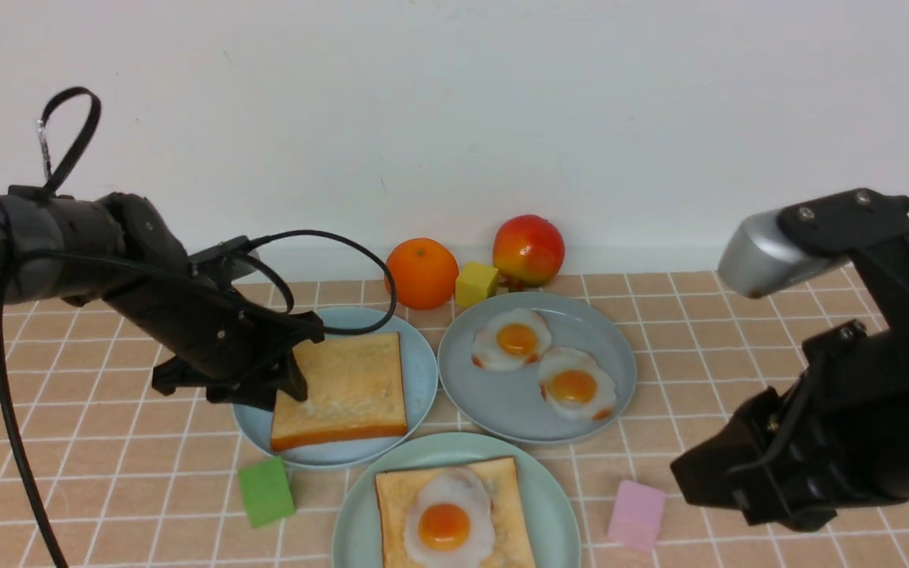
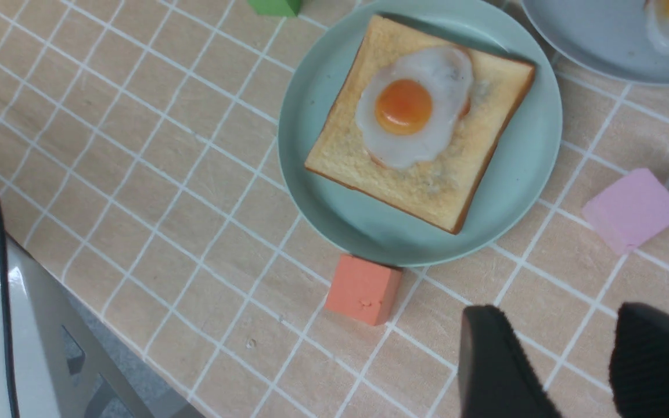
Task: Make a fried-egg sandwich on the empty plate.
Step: Use the left arm to grab a slice of bread, then use the left arm to place a slice of bread on the fried egg in the middle
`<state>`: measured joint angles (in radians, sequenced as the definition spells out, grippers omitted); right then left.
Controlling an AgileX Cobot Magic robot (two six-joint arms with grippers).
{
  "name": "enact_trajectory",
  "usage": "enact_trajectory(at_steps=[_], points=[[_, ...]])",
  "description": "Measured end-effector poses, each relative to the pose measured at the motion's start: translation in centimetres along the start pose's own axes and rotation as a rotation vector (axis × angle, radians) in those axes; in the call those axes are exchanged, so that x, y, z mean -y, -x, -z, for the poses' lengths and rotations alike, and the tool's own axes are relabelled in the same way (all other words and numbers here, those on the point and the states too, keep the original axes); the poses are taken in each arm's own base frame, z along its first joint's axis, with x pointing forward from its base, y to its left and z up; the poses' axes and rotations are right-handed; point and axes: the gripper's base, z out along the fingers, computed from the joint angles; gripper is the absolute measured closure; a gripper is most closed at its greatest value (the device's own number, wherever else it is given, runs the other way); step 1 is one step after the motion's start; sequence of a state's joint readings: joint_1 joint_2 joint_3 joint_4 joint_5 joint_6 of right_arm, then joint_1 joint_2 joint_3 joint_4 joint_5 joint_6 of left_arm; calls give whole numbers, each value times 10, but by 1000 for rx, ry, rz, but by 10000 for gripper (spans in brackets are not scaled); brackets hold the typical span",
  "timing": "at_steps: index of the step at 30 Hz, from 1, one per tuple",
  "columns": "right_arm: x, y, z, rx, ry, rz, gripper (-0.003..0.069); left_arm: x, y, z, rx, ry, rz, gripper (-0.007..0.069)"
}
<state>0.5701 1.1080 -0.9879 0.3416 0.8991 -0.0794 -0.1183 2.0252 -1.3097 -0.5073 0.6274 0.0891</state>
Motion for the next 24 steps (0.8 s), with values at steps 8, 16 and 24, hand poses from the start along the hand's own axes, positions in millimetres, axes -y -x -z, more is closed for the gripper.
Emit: enact_trajectory(at_steps=[8, 16, 24], points=[[0, 0, 0, 3, -1, 0, 352, 18, 1, 48, 49, -41, -46, 619], [0, 1, 0, 8, 1, -2, 352, 59, -27, 142, 176, -256, -28, 619], [0, 3, 0, 33, -1, -2, 352, 72, -121, 106, 111, -295, 9, 619]])
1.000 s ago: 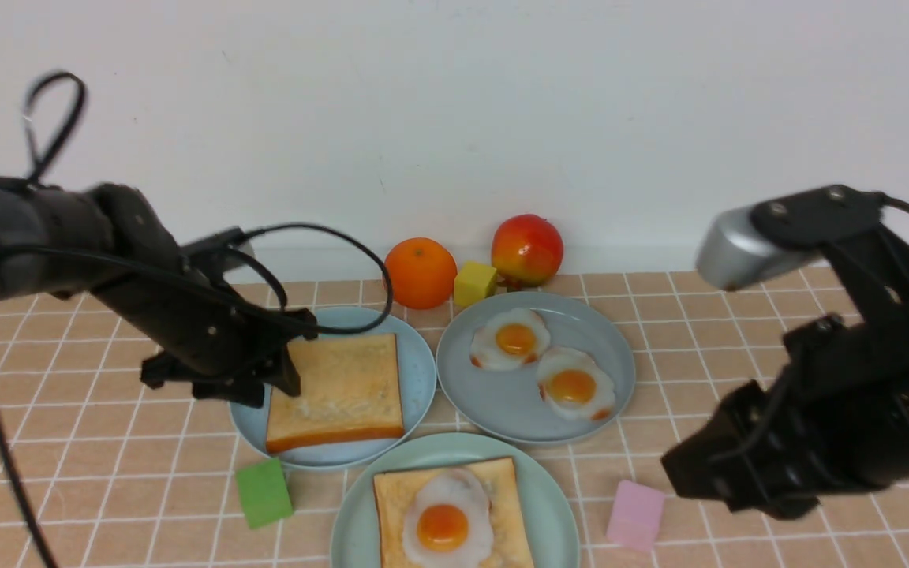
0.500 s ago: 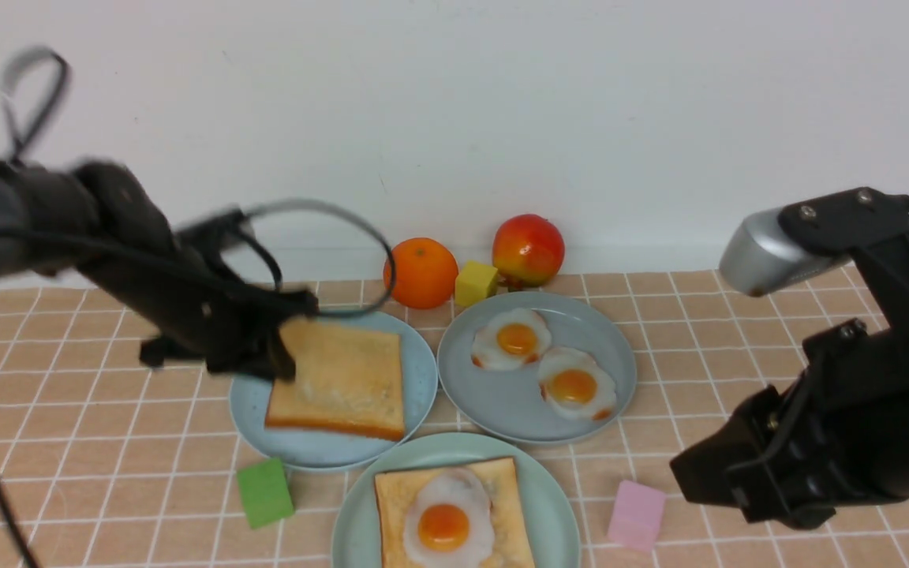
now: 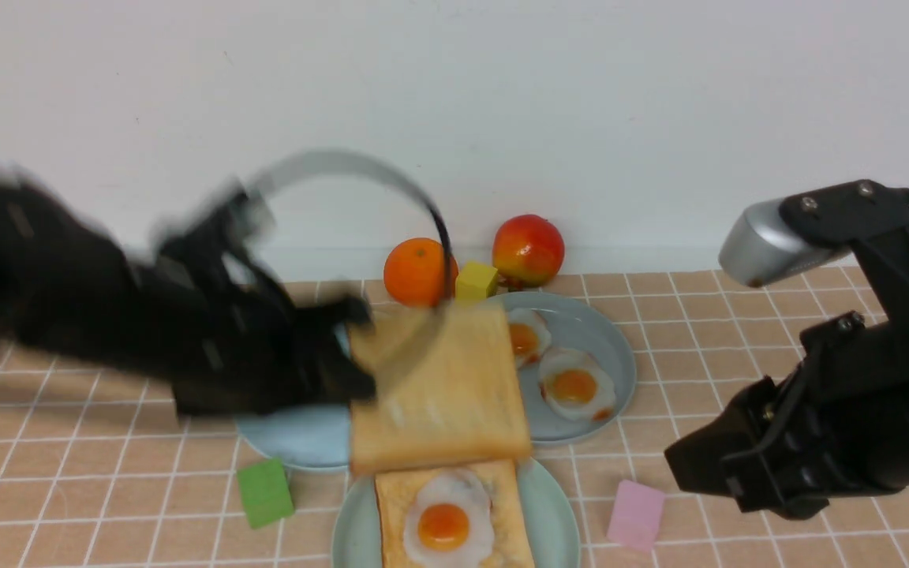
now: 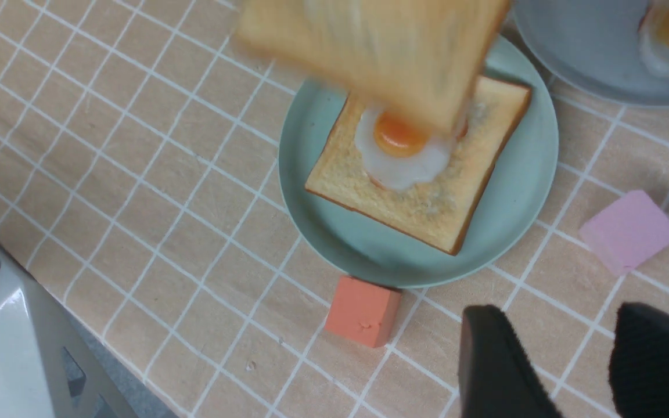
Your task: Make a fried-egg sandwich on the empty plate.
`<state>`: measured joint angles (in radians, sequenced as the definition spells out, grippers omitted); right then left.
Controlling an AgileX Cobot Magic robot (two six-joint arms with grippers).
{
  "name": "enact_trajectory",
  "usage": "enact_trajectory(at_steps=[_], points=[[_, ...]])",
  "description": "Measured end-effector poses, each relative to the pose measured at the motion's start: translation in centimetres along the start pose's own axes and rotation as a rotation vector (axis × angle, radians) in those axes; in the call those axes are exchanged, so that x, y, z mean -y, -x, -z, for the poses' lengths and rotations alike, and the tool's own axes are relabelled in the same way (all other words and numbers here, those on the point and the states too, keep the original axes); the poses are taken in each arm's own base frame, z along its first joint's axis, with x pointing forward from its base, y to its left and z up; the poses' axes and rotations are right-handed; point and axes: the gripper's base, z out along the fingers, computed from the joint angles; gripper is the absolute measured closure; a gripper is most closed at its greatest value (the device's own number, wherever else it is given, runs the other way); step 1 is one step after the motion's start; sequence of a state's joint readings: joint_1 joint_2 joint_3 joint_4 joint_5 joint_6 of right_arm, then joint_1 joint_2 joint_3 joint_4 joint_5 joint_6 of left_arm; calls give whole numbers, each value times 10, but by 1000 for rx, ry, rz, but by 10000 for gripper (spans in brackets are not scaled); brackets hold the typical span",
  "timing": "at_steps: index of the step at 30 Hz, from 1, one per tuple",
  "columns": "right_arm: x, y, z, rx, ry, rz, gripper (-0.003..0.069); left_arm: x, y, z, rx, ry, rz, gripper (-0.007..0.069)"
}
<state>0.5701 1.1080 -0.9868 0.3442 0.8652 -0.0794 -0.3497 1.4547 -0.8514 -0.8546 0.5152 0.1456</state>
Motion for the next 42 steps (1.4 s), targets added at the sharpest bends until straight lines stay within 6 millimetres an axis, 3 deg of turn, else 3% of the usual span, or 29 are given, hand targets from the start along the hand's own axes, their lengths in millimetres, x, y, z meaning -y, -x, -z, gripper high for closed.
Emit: enact_trajectory(at_steps=[4, 12, 20, 25, 29, 32, 36, 39, 42], points=[[0, 1, 0, 6, -1, 0, 352, -12, -23, -27, -7, 56, 32, 619], [0, 0, 0, 3, 0, 0, 352, -25, -35, -61, -88, 123, 69, 617], [1, -2, 0, -20, -15, 14, 355, -25, -35, -61, -86, 122, 73, 538], [6, -2, 2, -15, -69, 19, 427, -21, -36, -56, -107, 104, 68, 387], [9, -3, 16, 43, -129, 11, 564, -16, -39, -47, -134, 83, 35, 283], [7, -9, 40, 106, -160, 1, 664, -8, -40, -31, -136, 61, -41, 255], [1, -27, 73, 217, -145, 4, 673, 5, -41, 0, -115, 17, -106, 249], [0, -57, 97, 335, -143, 59, 673, 20, -47, 41, -67, -51, -151, 258], [4, -87, 105, 412, -152, 97, 673, 29, -61, 79, -42, -121, -202, 299]])
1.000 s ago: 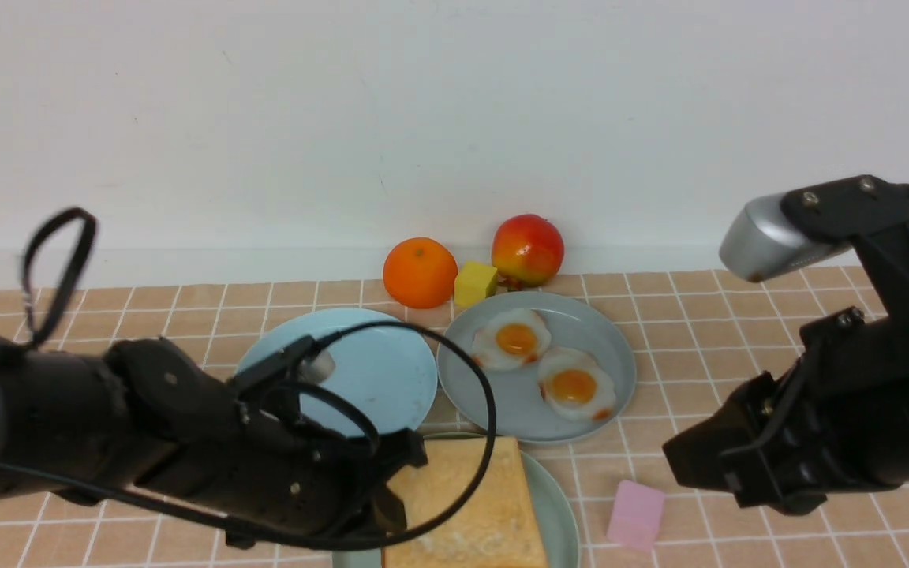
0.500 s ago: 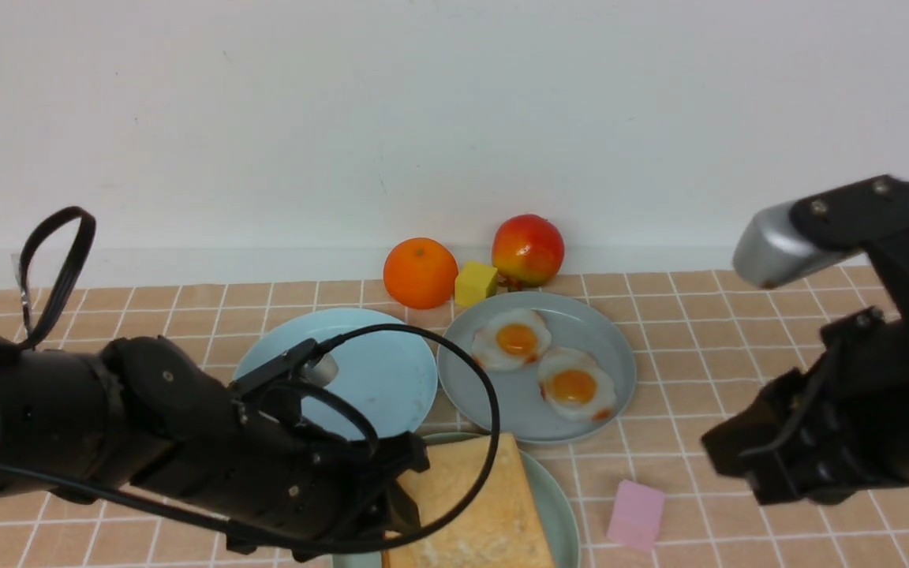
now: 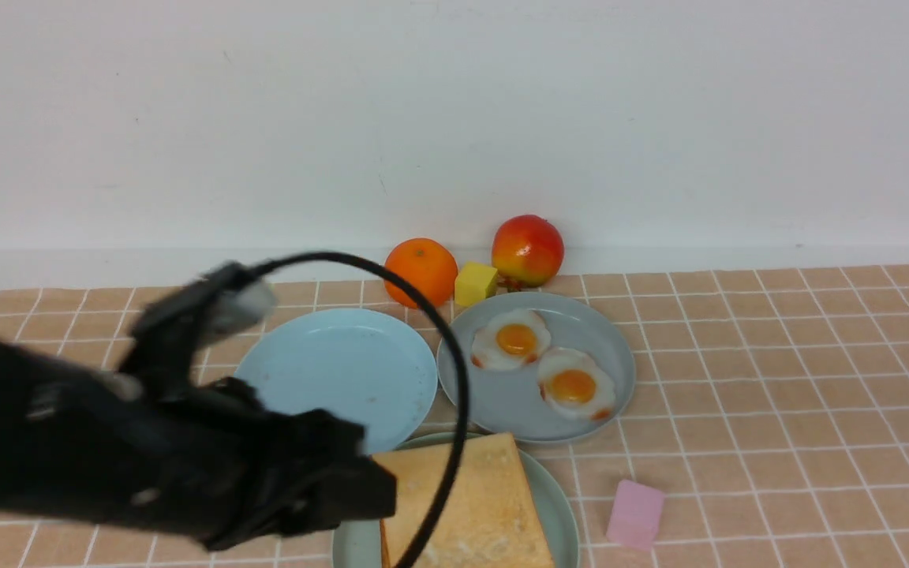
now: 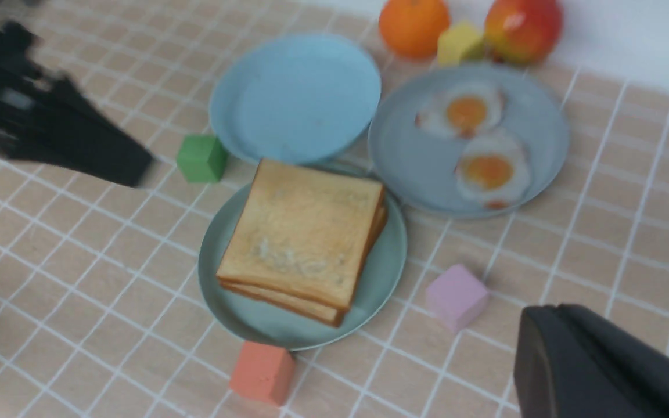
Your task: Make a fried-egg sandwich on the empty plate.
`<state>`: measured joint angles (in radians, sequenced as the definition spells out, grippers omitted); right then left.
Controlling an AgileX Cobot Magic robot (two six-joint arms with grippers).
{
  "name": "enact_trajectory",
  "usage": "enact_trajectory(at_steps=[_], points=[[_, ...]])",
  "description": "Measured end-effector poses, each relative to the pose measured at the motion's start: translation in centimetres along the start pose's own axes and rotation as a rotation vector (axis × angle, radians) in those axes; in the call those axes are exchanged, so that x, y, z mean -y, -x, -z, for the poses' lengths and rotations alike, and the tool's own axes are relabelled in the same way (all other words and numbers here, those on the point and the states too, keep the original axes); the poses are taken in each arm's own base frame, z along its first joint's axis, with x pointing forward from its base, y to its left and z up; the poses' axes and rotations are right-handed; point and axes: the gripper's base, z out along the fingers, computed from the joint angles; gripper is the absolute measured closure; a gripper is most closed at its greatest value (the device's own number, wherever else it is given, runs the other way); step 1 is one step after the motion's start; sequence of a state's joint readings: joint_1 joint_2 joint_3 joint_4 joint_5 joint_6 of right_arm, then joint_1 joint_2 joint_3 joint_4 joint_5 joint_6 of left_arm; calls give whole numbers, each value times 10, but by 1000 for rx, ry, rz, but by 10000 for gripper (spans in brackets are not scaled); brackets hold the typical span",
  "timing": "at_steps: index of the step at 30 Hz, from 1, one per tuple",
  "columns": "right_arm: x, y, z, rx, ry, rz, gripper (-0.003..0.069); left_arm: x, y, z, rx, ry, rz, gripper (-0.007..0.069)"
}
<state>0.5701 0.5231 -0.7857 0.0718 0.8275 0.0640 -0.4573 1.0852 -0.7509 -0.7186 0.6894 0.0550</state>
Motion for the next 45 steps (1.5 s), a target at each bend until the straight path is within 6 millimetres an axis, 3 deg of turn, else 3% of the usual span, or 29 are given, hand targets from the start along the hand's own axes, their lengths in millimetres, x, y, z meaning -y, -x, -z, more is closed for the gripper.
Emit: enact_trajectory(at_steps=[2, 3, 4, 8, 12, 18, 35, 39, 45], points=[[3, -25, 13, 61, -2, 14, 673, 11, -16, 31, 37, -57, -53, 358], [3, -28, 16, 75, -1, 16, 673, 11, -17, 34, 46, -62, -58, 358], [5, -44, 20, 99, 0, 18, 673, 16, -31, 55, 70, -101, -96, 418], [9, -78, 31, 180, 1, 28, 673, 20, -71, 102, 167, -190, -116, 543], [15, -98, 34, 230, -38, 67, 673, 11, -101, 128, 259, -199, -118, 638], [18, -106, 28, 209, -67, 88, 668, -2, -119, 143, 368, -136, -162, 638], [18, -107, 27, 202, -71, 90, 661, -9, -118, 139, 402, -100, -187, 638], [18, -107, 27, 202, -71, 90, 659, -30, -115, 128, 554, 53, -319, 638], [18, -107, 27, 202, -71, 89, 659, -97, -132, 86, 822, 386, -290, 638]])
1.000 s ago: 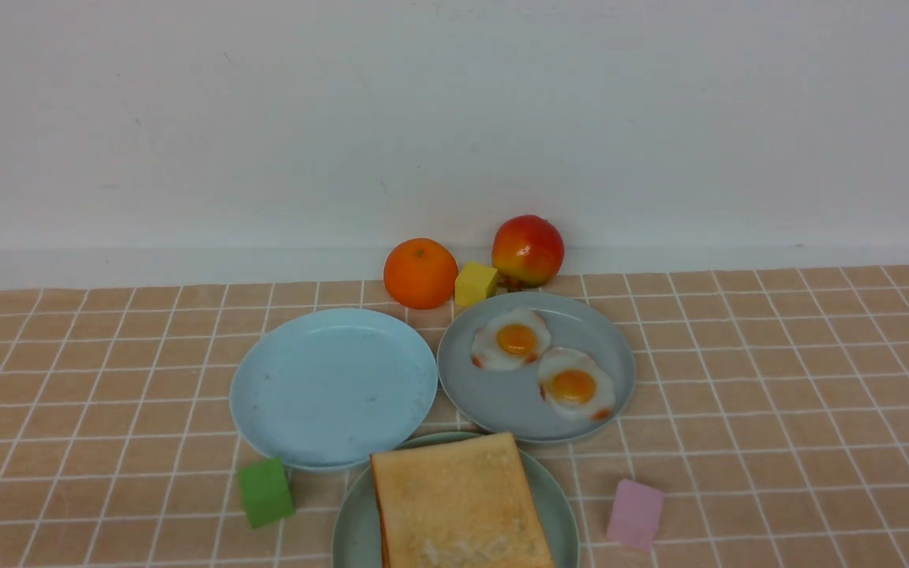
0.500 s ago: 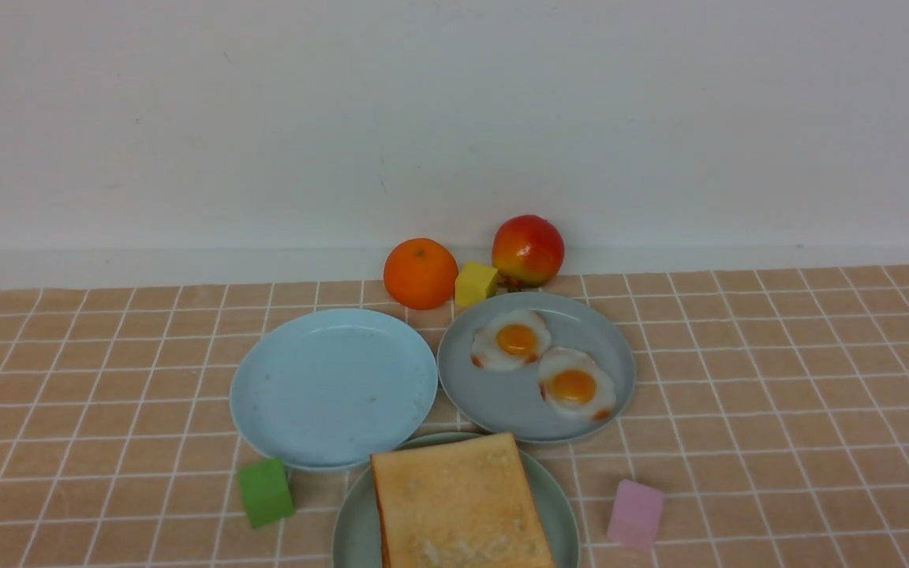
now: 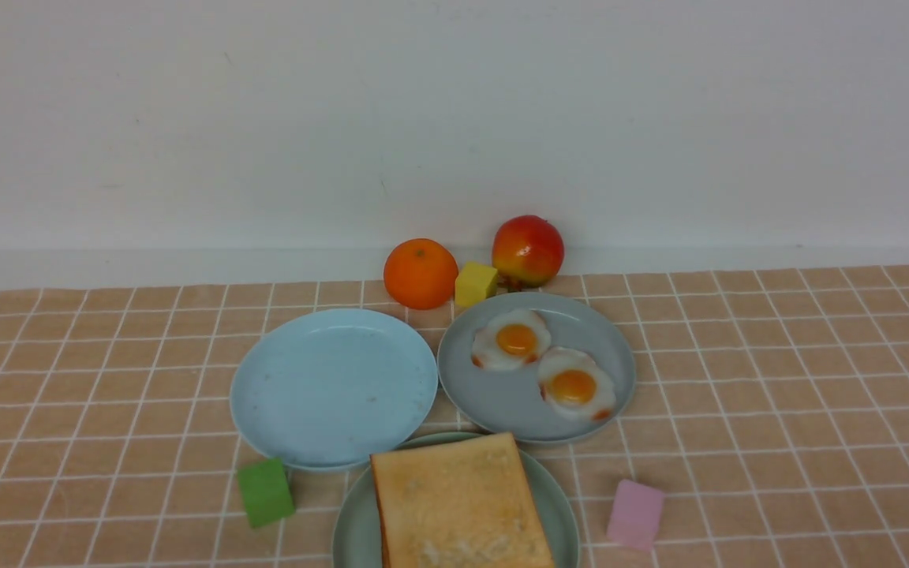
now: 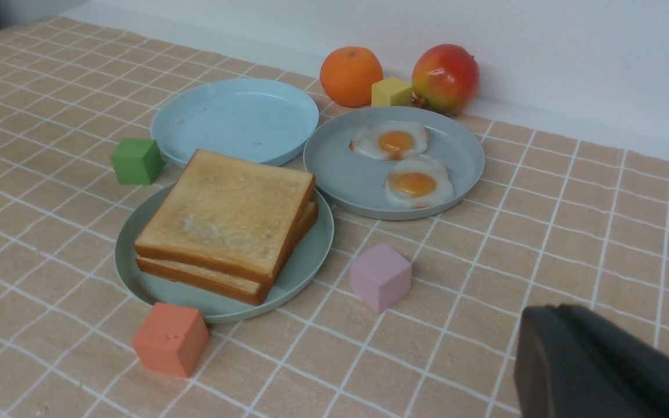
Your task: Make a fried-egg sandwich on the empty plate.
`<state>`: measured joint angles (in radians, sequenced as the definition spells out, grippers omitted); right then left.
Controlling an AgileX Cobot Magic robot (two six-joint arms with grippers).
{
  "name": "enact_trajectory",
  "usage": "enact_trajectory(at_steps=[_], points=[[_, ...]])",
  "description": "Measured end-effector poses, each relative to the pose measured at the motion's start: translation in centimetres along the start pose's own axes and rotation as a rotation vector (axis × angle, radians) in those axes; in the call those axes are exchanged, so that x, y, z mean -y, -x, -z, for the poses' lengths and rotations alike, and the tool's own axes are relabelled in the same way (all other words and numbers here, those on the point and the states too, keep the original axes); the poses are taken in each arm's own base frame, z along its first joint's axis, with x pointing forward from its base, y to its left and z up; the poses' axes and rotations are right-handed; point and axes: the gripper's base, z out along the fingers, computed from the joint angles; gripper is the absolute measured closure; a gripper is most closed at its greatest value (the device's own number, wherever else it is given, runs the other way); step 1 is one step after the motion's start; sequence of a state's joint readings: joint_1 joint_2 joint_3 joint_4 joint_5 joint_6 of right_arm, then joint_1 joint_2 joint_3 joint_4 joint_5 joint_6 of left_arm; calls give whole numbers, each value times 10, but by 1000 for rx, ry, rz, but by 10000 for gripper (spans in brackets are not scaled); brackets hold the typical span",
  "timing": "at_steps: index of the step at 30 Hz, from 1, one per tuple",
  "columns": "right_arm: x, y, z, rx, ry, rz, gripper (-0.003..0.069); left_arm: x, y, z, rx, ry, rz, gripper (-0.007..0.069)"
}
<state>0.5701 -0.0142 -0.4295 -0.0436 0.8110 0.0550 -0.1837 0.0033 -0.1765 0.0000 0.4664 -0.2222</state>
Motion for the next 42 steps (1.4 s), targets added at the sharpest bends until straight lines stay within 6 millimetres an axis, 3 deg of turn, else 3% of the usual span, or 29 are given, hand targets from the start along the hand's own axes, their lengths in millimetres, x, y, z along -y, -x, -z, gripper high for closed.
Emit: enact_trajectory(at_steps=[5, 33, 42], points=[[0, 0, 0, 0, 0, 0, 659, -21, -55, -19, -102, 180, 60, 638], [0, -1, 0, -1, -8, -4, 639, -19, -53, -21, -62, 138, 58, 629], [6, -2, 0, 4, -286, -26, 630, -19, -53, -21, -62, 138, 58, 624]])
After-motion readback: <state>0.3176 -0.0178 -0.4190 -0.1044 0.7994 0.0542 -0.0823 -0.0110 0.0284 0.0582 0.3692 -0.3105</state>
